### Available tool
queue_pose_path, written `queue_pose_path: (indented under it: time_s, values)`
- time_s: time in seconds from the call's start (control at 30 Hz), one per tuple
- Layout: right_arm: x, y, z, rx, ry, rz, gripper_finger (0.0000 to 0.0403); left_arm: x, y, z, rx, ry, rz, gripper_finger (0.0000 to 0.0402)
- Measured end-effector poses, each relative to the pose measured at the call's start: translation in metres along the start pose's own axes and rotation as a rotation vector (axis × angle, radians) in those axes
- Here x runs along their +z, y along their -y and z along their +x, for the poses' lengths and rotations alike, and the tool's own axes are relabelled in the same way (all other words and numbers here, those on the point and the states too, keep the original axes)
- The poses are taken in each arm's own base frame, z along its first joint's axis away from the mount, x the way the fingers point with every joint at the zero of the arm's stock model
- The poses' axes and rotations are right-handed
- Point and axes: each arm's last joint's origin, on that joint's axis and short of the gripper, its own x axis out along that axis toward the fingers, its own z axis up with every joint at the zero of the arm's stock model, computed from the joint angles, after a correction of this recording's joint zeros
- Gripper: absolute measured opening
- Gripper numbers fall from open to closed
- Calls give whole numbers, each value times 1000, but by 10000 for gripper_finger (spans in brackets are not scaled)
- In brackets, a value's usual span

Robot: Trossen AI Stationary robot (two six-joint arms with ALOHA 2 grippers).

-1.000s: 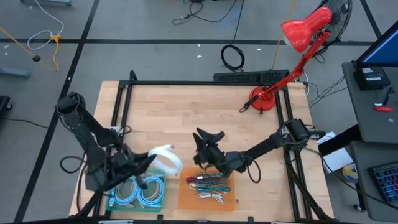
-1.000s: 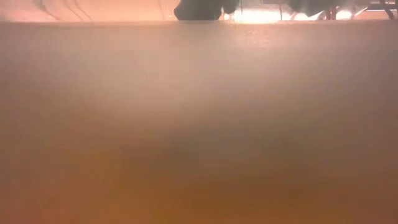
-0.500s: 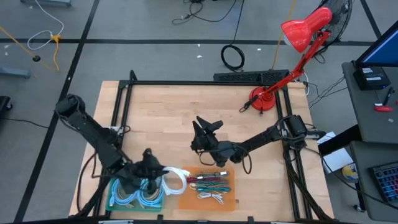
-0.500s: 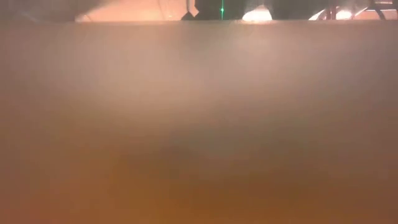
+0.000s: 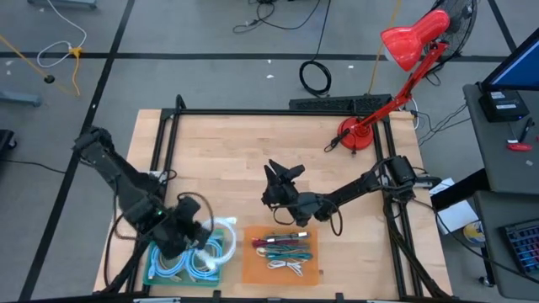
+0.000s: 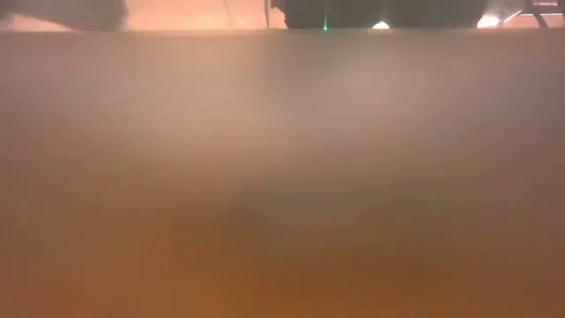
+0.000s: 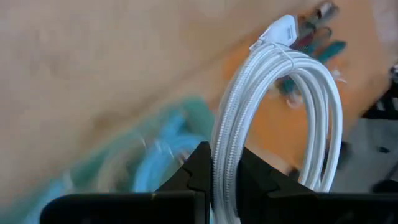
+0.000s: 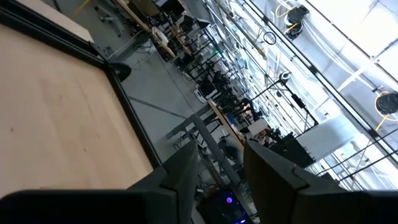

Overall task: Pick & Place USB Port
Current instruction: Put the white HDMI cable into the green bin

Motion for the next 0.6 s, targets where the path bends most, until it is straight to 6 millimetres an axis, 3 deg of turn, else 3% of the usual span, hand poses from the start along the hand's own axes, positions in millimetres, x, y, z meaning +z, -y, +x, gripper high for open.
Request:
queue_pose_path:
  time_s: [0.13,0.37,0.6]
  values:
    - [-3,0,-1,-11,-25,1,116,-25,10,-8,40,-51,-104,37]
    - [-5,-1,-1,-16,-42,-7,116,-83,-5,7,216,-60,-202,37]
    - [-5,-2,-1,3,-5,32,116,-88,-16,10,309,27,-143,37]
